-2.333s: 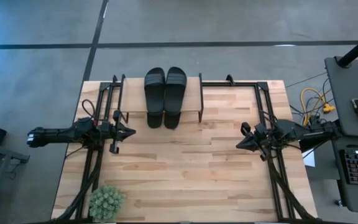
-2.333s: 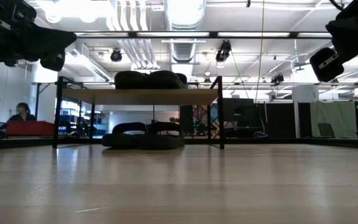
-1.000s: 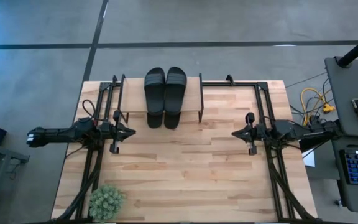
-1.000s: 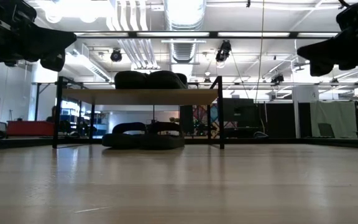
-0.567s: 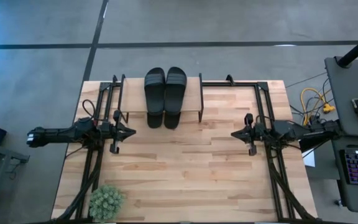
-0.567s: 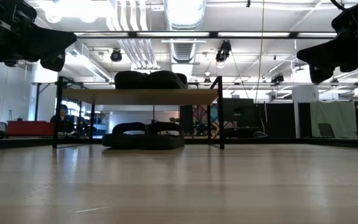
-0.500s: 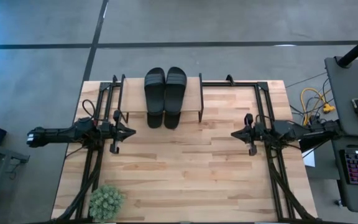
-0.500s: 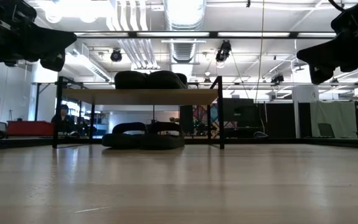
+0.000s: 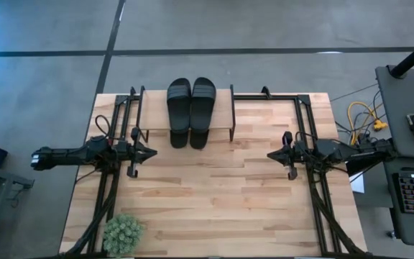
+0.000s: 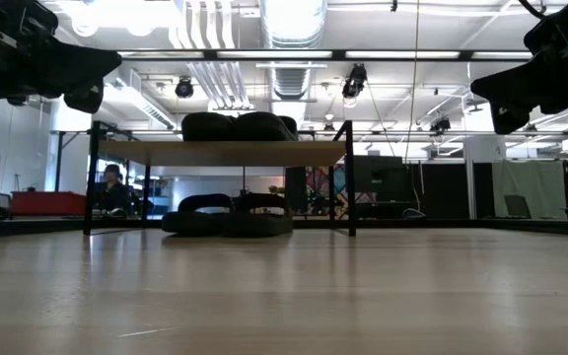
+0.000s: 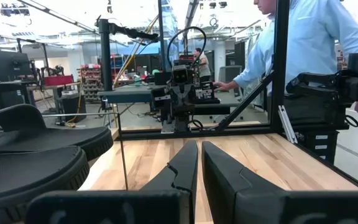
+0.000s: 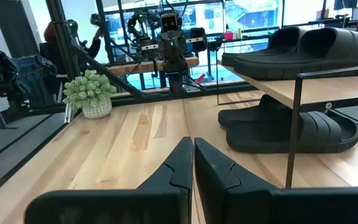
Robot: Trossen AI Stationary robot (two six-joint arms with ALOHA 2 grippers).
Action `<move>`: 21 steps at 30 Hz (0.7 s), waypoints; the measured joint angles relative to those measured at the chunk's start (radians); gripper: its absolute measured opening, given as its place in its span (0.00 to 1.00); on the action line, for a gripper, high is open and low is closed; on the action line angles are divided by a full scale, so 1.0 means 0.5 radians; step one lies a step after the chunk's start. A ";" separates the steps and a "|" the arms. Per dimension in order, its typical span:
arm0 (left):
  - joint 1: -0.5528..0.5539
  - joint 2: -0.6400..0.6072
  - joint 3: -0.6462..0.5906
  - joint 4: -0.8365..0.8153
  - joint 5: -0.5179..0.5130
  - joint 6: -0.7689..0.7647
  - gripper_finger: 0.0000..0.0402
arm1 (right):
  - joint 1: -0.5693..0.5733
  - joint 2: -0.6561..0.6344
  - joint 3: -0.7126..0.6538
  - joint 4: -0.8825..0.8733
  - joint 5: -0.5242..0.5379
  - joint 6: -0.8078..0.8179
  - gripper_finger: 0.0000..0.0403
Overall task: Pick and place slides into the shelf
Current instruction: Return to Home Position
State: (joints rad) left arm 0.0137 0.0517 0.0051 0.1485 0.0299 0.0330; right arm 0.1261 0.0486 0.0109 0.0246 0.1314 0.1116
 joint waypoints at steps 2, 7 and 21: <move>0.000 0.000 0.000 0.000 0.001 0.000 0.03 | 0.000 0.000 0.000 0.000 0.000 0.002 0.02; 0.000 0.000 0.000 -0.002 0.003 0.000 0.03 | 0.000 0.000 0.000 0.000 0.000 0.000 0.02; 0.000 0.000 0.001 -0.001 0.002 0.000 0.03 | 0.000 0.000 0.000 0.002 0.000 -0.013 0.02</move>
State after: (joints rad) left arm 0.0139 0.0515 0.0055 0.1479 0.0307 0.0330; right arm 0.1261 0.0486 0.0109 0.0254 0.1314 0.1051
